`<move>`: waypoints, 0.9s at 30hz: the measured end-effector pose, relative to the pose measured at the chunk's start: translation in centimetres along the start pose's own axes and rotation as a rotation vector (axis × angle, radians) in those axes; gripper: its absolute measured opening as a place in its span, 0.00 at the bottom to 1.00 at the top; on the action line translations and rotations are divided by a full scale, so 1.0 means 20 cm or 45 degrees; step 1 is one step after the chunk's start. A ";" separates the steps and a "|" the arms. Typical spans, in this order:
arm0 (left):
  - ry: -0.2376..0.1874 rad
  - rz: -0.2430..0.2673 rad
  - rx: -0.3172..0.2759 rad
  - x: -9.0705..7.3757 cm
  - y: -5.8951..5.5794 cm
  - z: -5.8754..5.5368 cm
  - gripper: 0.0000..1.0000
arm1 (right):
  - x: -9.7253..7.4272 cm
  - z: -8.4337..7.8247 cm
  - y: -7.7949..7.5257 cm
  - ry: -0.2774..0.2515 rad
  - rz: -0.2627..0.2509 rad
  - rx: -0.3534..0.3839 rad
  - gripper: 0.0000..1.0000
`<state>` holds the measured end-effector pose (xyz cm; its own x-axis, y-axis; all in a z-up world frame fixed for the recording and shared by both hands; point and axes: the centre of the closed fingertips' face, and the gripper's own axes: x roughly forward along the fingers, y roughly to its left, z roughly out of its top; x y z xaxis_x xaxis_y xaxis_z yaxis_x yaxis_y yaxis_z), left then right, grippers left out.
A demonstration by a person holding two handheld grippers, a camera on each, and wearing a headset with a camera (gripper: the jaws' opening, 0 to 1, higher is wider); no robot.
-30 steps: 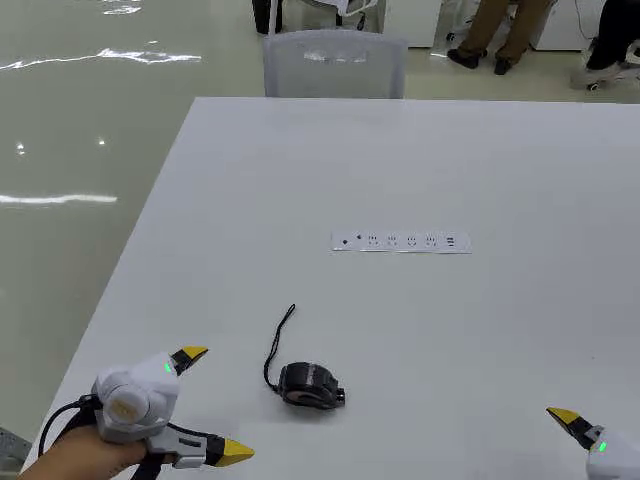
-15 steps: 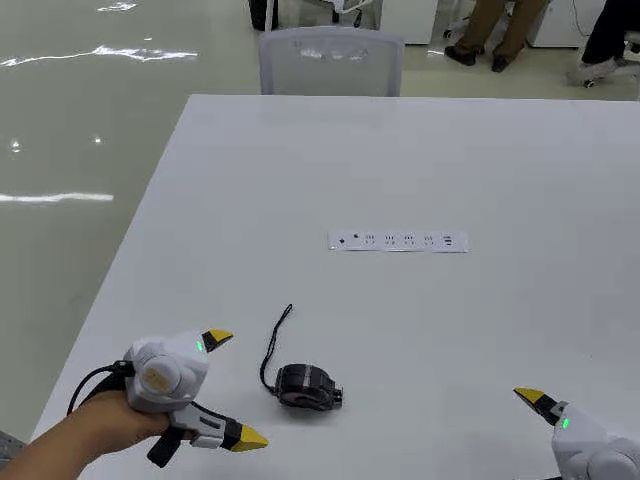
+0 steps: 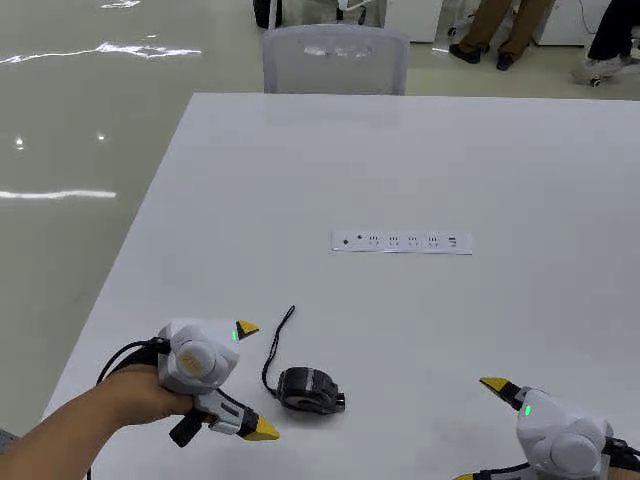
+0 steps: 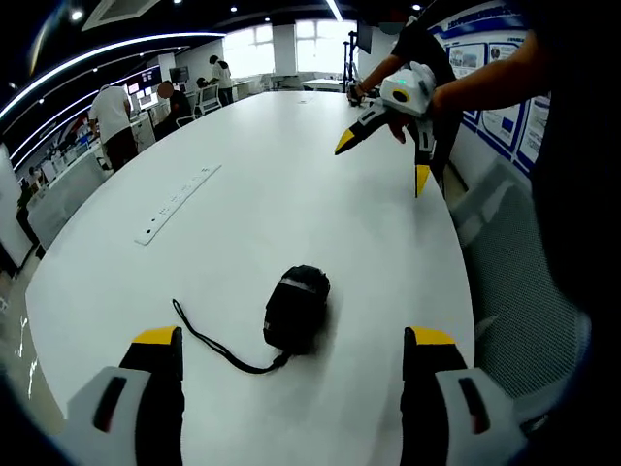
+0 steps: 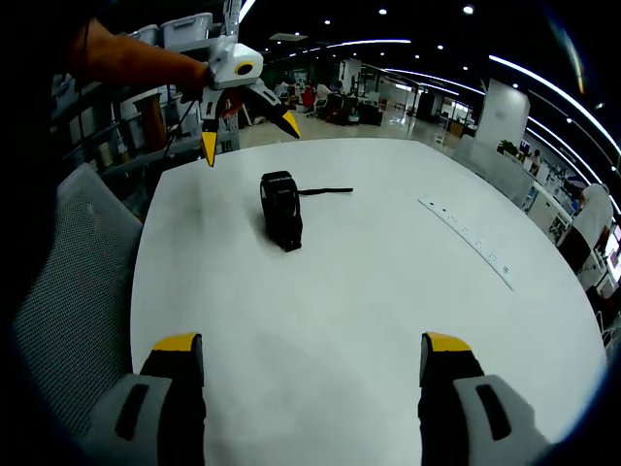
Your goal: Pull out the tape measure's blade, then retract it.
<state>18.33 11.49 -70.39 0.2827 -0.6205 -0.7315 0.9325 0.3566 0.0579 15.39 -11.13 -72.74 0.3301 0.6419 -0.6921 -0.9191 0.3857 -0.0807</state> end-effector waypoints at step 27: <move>0.206 -0.150 0.247 0.24 0.02 -0.04 0.71 | 0.31 0.21 0.02 -0.007 0.157 -0.100 0.83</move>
<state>19.87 9.18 -74.47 0.1443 -0.5247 -0.8390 0.9869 0.1383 0.0833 18.05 -4.27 -74.08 0.2148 0.6846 -0.6966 -0.9666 0.2511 -0.0513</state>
